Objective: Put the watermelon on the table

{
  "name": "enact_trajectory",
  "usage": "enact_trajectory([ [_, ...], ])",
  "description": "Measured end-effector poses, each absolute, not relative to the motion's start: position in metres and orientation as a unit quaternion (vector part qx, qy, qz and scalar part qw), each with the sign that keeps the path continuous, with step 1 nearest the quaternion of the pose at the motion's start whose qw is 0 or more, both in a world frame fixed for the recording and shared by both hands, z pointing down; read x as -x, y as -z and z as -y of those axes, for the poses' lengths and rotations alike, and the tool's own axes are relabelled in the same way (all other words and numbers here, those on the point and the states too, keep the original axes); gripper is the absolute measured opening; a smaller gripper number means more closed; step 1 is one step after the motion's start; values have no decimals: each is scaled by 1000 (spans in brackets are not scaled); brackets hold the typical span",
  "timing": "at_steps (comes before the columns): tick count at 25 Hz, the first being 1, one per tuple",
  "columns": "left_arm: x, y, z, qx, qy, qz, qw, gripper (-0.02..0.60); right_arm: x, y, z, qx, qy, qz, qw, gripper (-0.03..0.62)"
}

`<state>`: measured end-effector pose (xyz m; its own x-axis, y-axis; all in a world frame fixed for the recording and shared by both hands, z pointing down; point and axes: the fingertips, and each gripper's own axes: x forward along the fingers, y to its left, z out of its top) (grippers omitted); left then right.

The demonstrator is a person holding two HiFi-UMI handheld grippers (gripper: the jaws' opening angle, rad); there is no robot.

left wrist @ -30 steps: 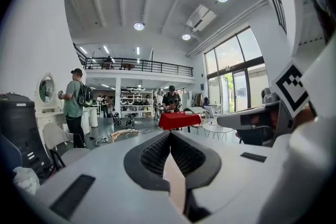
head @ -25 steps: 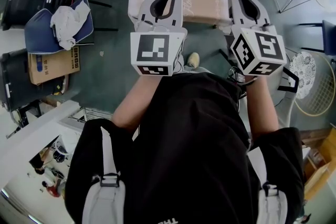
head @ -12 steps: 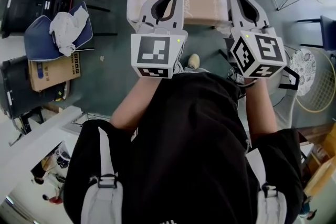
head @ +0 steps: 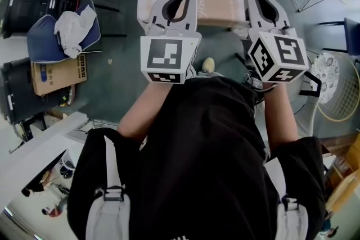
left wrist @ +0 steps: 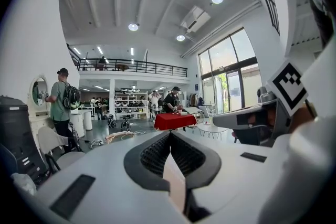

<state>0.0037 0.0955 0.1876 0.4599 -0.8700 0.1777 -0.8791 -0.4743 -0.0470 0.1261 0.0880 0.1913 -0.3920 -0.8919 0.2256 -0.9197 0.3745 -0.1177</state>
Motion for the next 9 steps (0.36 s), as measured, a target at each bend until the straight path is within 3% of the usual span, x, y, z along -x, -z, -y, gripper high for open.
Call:
enact_trajectory([
  [9, -6, -188, -98, -853, -87, 515, 25, 8, -122, -193, -93, -541, -109, 831, 67, 18],
])
